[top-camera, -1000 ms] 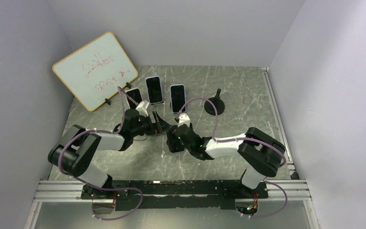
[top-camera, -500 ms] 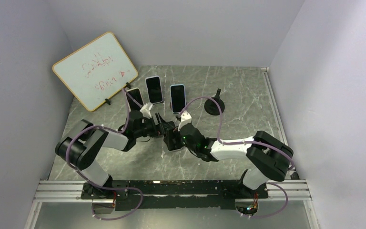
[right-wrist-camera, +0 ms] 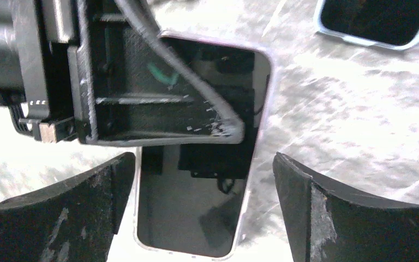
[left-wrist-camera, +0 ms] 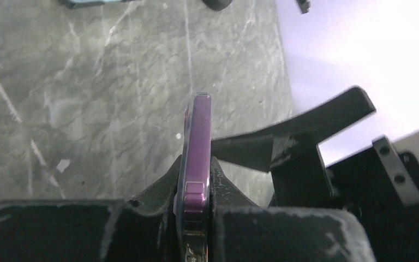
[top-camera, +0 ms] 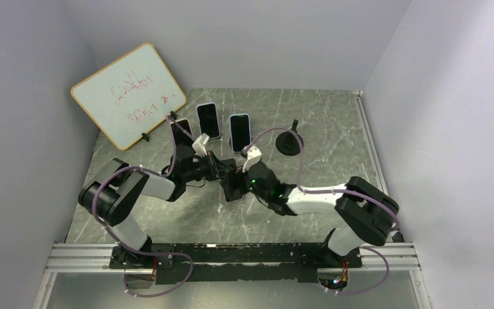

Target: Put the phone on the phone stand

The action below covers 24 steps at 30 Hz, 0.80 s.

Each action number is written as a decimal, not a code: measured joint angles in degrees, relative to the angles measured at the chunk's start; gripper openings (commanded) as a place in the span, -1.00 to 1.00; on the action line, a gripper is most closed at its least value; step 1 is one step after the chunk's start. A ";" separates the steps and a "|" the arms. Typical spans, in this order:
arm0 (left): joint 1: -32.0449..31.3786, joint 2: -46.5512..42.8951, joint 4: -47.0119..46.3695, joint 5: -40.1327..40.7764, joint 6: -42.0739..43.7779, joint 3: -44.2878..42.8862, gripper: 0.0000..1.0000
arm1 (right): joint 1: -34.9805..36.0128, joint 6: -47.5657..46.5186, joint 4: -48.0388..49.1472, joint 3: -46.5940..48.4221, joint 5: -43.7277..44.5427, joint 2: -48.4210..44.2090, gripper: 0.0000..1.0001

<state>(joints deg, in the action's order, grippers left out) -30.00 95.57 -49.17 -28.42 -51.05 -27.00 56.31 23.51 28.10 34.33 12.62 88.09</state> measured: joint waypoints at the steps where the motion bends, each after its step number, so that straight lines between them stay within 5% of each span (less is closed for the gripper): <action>1: 0.33 0.00 -0.42 -0.42 -0.13 -0.26 -0.90 | -1.03 -0.13 0.70 -0.39 -0.63 -0.74 1.00; 9: 2.95 -3.02 -13.14 -1.73 -3.04 -1.86 -0.90 | -19.93 5.68 15.74 -10.95 -16.52 -11.15 1.00; 16: 2.97 -7.74 -28.09 3.26 -2.69 0.70 -0.90 | -21.92 13.40 33.22 -11.93 -31.78 -9.09 0.87; 24: 0.87 -7.63 -28.72 6.86 -2.14 1.73 -0.90 | -22.62 21.27 49.44 -11.82 -39.76 0.15 0.78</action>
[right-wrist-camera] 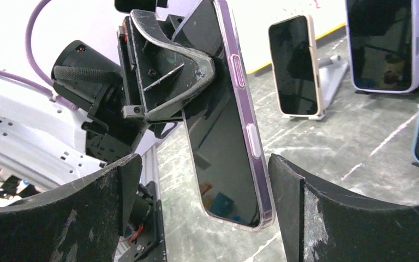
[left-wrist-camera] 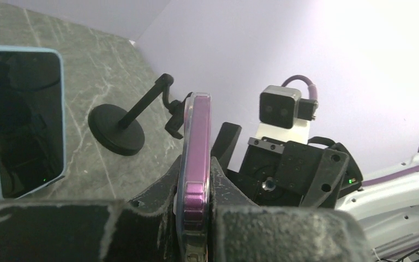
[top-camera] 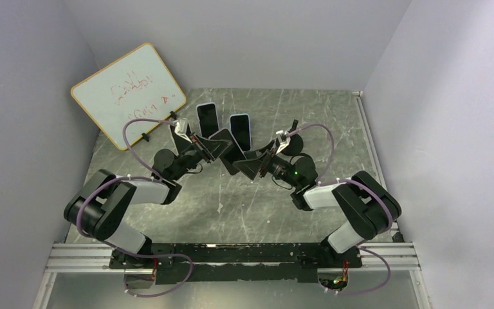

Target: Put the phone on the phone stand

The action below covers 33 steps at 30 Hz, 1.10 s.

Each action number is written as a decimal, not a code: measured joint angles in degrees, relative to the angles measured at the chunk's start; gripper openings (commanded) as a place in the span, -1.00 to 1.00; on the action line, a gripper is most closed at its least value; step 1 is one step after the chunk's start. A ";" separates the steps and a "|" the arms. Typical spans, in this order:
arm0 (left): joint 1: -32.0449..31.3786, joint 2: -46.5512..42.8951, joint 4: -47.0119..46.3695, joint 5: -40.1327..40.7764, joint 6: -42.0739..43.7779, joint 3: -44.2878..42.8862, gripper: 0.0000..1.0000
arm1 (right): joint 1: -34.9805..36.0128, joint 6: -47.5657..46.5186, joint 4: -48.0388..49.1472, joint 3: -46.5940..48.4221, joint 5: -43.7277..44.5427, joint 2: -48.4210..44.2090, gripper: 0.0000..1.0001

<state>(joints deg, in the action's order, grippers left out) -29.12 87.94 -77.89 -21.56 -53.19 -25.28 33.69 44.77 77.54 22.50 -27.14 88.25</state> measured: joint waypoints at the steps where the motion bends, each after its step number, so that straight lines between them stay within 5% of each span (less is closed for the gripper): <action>1: -0.48 -0.37 0.00 0.42 0.17 0.00 -0.90 | 0.00 0.35 0.87 0.00 -0.42 0.44 0.78; 11: -2.19 -3.96 -0.33 2.69 1.31 -0.04 -0.90 | 0.02 3.67 7.21 1.25 -2.27 3.61 0.57; 15: -2.80 -4.20 -0.42 2.95 1.51 -0.04 -0.90 | 0.22 4.22 7.91 1.90 -2.95 3.63 0.07; 20: -3.23 -5.14 -0.79 2.14 1.16 -0.39 -0.90 | -0.24 4.68 8.35 1.95 -3.17 4.44 -0.98; 21: -3.06 -5.29 -0.83 1.79 0.24 -0.39 -0.89 | -0.33 5.44 9.11 1.99 -3.89 4.55 -1.00; 25: -2.29 -5.88 -1.31 -0.74 -2.23 -0.85 0.07 | -0.61 8.00 10.03 2.32 -6.12 4.31 -1.00; 29: -1.38 -4.61 -1.14 -6.08 -3.56 -3.91 0.51 | -0.24 4.02 5.60 4.22 -7.98 2.99 -1.00; 33: 1.97 -3.54 -1.22 -15.80 -6.88 -8.13 0.43 | -1.62 -4.04 -8.85 10.54 -12.15 -1.44 -1.00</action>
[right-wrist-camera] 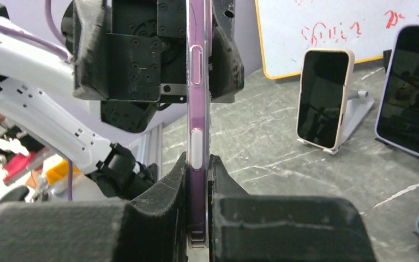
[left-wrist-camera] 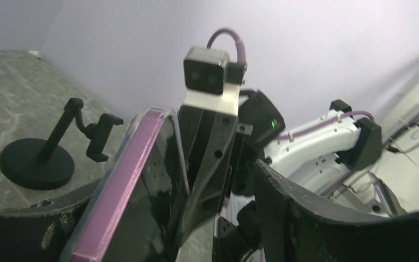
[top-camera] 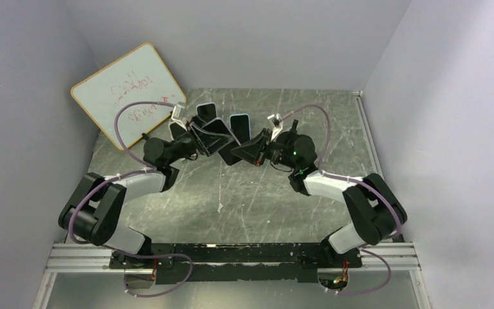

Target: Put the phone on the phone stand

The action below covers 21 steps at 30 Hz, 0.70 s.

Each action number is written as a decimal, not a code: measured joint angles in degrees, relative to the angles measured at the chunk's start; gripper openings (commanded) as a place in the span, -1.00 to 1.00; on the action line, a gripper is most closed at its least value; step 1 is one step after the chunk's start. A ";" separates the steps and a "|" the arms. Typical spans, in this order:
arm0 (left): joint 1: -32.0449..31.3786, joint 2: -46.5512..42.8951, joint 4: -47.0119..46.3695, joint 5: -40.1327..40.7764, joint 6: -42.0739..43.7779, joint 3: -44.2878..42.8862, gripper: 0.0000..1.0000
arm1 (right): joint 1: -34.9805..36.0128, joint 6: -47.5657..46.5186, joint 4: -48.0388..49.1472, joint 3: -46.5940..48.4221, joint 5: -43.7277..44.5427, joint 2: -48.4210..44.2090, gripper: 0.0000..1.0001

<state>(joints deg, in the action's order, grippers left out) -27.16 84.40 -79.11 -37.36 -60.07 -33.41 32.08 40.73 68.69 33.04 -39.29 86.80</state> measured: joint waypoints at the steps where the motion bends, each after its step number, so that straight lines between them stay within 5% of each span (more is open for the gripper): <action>1: 1.07 0.09 0.00 -2.34 -0.68 -0.81 0.41 | -0.59 -2.29 -4.20 2.08 -1.36 -1.20 -1.00; 8: 6.08 -4.37 5.66 -16.59 2.08 -1.79 0.37 | -3.93 -14.14 -26.67 7.91 -10.99 -8.61 -1.00; 15: 6.75 -20.04 49.27 -15.98 34.16 -9.25 0.50 | -7.23 -22.12 -42.14 9.03 -15.89 -14.45 -1.00; 21: 6.86 -21.16 67.67 -16.28 50.75 -16.00 0.52 | -8.79 -25.16 -51.12 9.51 -16.33 -11.98 -1.00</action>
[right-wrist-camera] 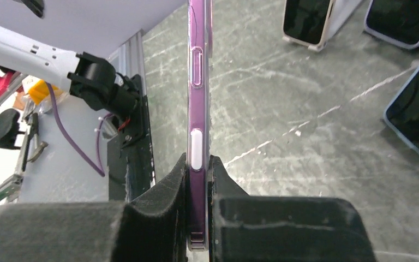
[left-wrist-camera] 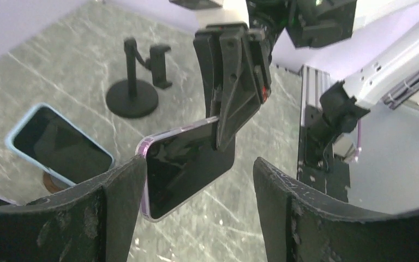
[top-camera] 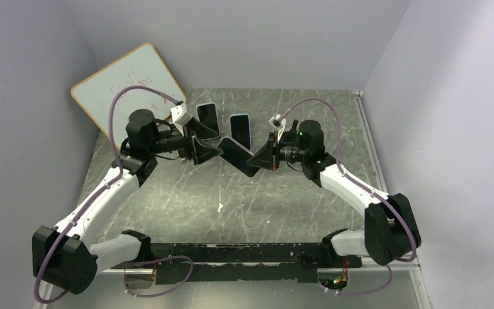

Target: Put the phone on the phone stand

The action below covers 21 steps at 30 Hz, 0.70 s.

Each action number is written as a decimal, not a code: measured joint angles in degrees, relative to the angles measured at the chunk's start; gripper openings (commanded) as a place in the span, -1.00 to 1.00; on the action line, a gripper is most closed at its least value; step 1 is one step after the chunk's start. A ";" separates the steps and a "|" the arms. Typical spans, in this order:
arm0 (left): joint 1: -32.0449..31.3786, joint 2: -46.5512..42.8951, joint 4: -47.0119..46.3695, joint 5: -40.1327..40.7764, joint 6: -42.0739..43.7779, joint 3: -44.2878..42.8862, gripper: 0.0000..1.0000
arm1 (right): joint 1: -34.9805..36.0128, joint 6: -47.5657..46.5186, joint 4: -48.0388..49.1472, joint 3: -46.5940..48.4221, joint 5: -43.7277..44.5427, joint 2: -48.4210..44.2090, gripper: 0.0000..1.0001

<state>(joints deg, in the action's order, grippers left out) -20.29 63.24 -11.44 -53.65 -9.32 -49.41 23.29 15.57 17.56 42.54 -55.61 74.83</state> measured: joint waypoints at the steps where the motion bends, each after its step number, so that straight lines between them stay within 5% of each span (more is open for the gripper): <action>1: 0.00 0.50 1.27 -0.33 1.07 -0.11 0.53 | -0.02 -0.13 -0.87 0.00 -0.20 0.48 -1.00; 15: 0.00 5.25 16.35 0.02 13.07 -0.81 0.68 | 0.96 -1.22 -3.56 3.02 -5.95 1.64 -1.00; 19: 0.00 7.30 16.26 -3.19 12.96 -1.81 0.55 | 2.93 -1.38 -3.26 5.62 -6.97 4.90 -1.00; 21: 0.00 8.26 15.80 -5.35 12.22 -1.86 0.29 | 4.59 -2.01 -3.43 7.58 -7.08 6.71 -1.00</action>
<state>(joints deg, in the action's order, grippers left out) -20.29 71.50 4.36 -59.00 2.90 -51.27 27.88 13.56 14.13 50.13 -62.70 81.54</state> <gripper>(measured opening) 0.788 0.100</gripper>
